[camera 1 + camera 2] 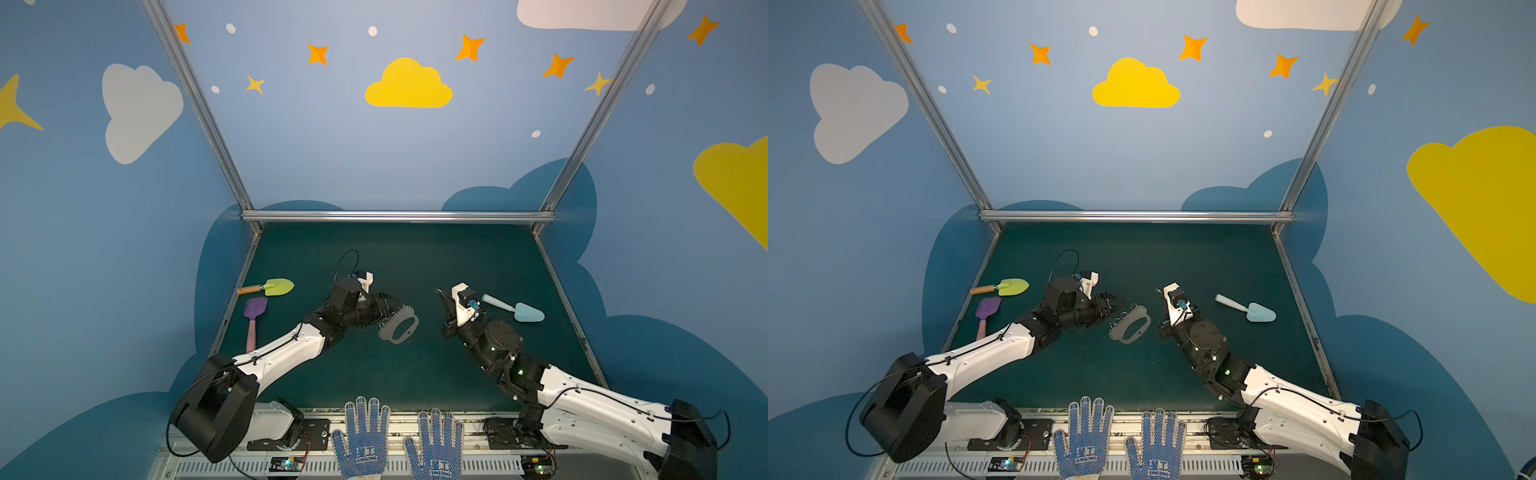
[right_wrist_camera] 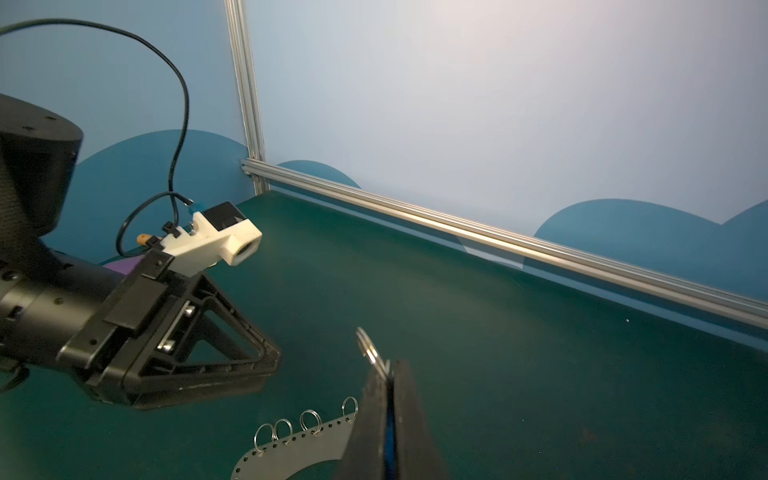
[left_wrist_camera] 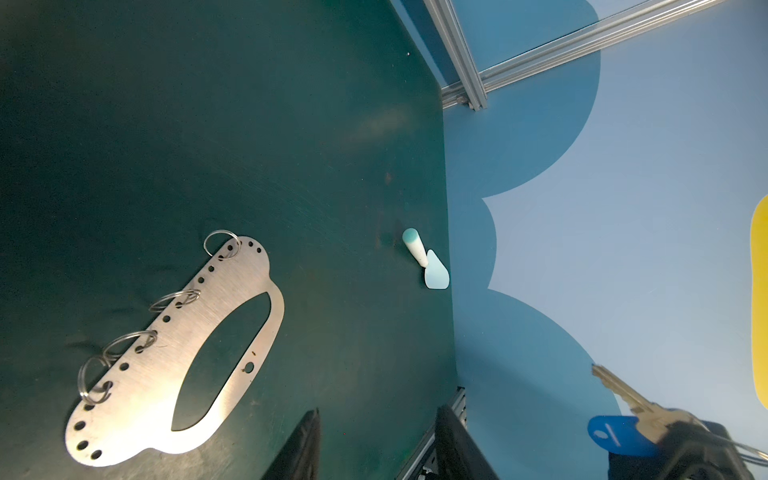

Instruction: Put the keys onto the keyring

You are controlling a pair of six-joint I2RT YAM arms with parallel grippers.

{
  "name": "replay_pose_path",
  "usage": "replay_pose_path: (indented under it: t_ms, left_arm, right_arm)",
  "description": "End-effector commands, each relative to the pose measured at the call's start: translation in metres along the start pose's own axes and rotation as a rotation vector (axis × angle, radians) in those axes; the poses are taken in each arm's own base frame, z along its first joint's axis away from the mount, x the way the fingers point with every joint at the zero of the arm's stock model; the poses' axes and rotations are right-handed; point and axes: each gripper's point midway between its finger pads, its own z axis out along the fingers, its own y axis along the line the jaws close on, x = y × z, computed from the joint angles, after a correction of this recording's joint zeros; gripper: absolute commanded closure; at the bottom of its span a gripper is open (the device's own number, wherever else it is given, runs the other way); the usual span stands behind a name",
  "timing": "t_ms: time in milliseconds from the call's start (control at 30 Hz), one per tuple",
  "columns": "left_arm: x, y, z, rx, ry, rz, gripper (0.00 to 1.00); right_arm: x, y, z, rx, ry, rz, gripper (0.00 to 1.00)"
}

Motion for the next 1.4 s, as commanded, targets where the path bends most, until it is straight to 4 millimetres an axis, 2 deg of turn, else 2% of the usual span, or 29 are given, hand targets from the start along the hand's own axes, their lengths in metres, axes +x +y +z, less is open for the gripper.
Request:
replay_pose_path:
  t_ms: [0,467,600,867,967,1133,1367]
  left_arm:
    - [-0.002,-0.007,-0.006,0.027,-0.017,0.017,0.54]
    - [-0.002,-0.004,-0.012,0.008,-0.037,0.011,0.53]
    - [0.001,0.018,-0.015,-0.091,-0.039,-0.031,0.5]
    - [0.029,0.082,-0.016,-0.331,0.017,-0.148,0.46]
    - [0.033,0.099,-0.014,-0.395,0.022,-0.171,0.46]
    - [0.025,0.108,-0.004,-0.466,0.036,-0.106,0.46]
    - [0.002,0.105,0.023,-0.51,0.076,-0.057,0.42]
  right_arm:
    - [-0.017,0.001,-0.003,0.008,-0.065,-0.016,1.0]
    - [-0.021,0.007,-0.004,-0.002,-0.073,-0.052,1.0]
    - [-0.009,0.007,-0.002,0.0,-0.025,-0.053,1.0]
    - [0.029,0.0,-0.003,0.018,0.1,-0.035,1.0]
    - [0.04,-0.002,-0.006,0.02,0.126,-0.02,1.0]
    - [0.054,-0.003,-0.011,0.015,0.165,0.005,1.0]
    - [0.063,-0.005,-0.016,0.016,0.18,0.029,1.0]
